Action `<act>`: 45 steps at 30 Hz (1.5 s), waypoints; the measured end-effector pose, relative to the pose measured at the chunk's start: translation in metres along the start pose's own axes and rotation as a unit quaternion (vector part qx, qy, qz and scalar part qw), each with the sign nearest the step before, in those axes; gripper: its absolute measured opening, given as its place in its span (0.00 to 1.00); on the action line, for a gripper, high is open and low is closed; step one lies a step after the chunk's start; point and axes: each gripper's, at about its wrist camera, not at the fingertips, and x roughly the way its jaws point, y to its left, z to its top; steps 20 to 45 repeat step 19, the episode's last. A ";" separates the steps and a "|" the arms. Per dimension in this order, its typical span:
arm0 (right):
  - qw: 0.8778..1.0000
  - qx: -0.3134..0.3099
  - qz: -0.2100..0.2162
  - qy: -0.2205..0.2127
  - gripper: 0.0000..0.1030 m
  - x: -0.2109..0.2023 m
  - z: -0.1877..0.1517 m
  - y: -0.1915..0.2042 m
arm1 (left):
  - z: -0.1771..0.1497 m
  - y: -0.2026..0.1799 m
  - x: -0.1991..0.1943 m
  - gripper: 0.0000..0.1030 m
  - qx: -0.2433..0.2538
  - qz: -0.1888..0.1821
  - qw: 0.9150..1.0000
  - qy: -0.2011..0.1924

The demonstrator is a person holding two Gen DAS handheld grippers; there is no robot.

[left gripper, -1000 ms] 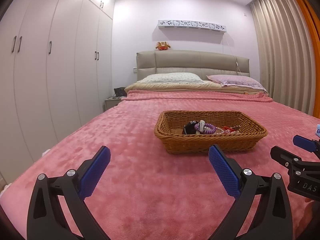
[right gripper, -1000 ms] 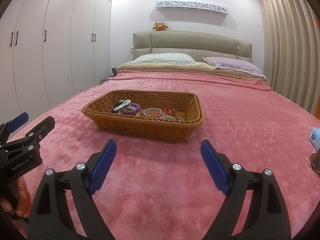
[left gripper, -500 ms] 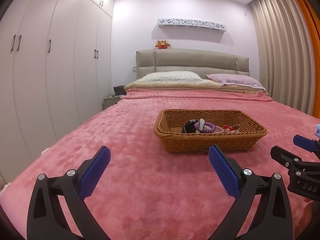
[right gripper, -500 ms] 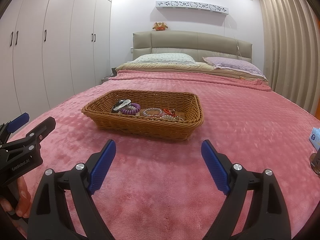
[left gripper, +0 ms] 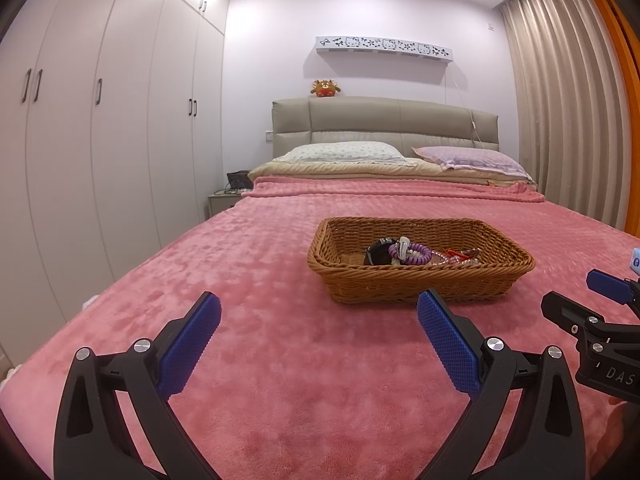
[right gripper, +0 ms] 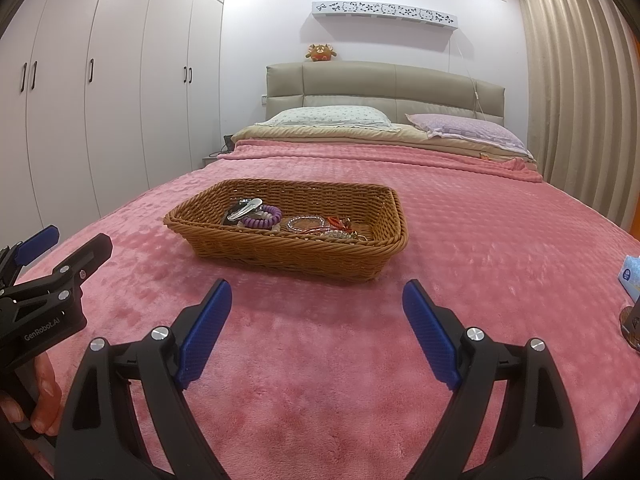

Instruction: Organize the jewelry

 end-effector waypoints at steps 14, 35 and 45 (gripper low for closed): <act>1.000 0.000 0.000 0.001 0.81 0.000 0.000 0.000 | -0.002 0.005 0.002 0.93 -0.016 0.000 1.000 0.017; 1.000 -0.001 0.001 0.001 0.81 0.000 -0.001 -0.001 | -0.002 0.006 0.002 0.93 -0.018 -0.002 1.000 0.018; 1.000 -0.001 0.001 0.001 0.81 0.000 -0.001 -0.001 | -0.002 0.006 0.002 0.93 -0.018 -0.002 1.000 0.018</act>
